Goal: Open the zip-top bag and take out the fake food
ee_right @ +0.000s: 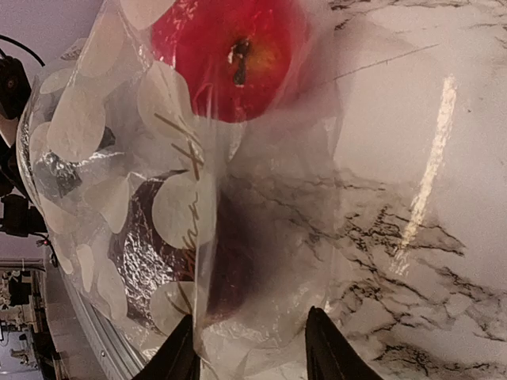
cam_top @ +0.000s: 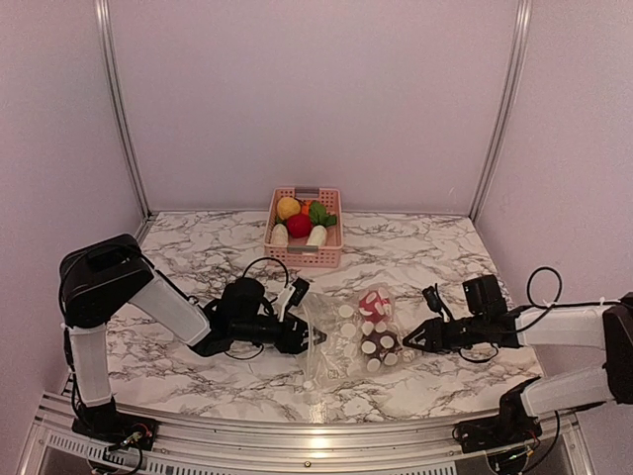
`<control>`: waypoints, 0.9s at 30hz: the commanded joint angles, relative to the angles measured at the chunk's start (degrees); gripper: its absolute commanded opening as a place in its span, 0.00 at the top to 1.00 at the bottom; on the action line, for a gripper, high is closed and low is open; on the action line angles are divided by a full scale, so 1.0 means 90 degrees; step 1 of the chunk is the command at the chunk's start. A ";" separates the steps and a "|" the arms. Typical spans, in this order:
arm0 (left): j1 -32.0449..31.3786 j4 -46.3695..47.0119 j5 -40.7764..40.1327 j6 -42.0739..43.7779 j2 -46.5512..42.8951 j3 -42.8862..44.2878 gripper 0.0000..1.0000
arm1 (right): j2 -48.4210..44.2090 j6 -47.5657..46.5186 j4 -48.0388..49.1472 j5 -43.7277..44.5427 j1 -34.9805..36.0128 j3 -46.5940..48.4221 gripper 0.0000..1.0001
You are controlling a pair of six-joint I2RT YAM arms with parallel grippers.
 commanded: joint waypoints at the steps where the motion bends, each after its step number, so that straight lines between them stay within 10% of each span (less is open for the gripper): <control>1: -0.0111 0.0428 0.0169 -0.0102 0.0380 0.0215 0.47 | 0.0329 0.0095 0.0438 -0.0217 -0.0034 -0.0108 0.68; 10: -0.0313 0.0628 0.0253 -0.0030 0.0772 0.0599 0.38 | 0.1312 0.0274 0.1188 -0.0147 0.0416 0.0099 1.00; 27: -0.0653 0.0407 0.0350 0.0171 0.1151 0.1262 0.07 | 0.1908 0.0476 0.1655 -0.0120 0.1164 0.0551 1.00</control>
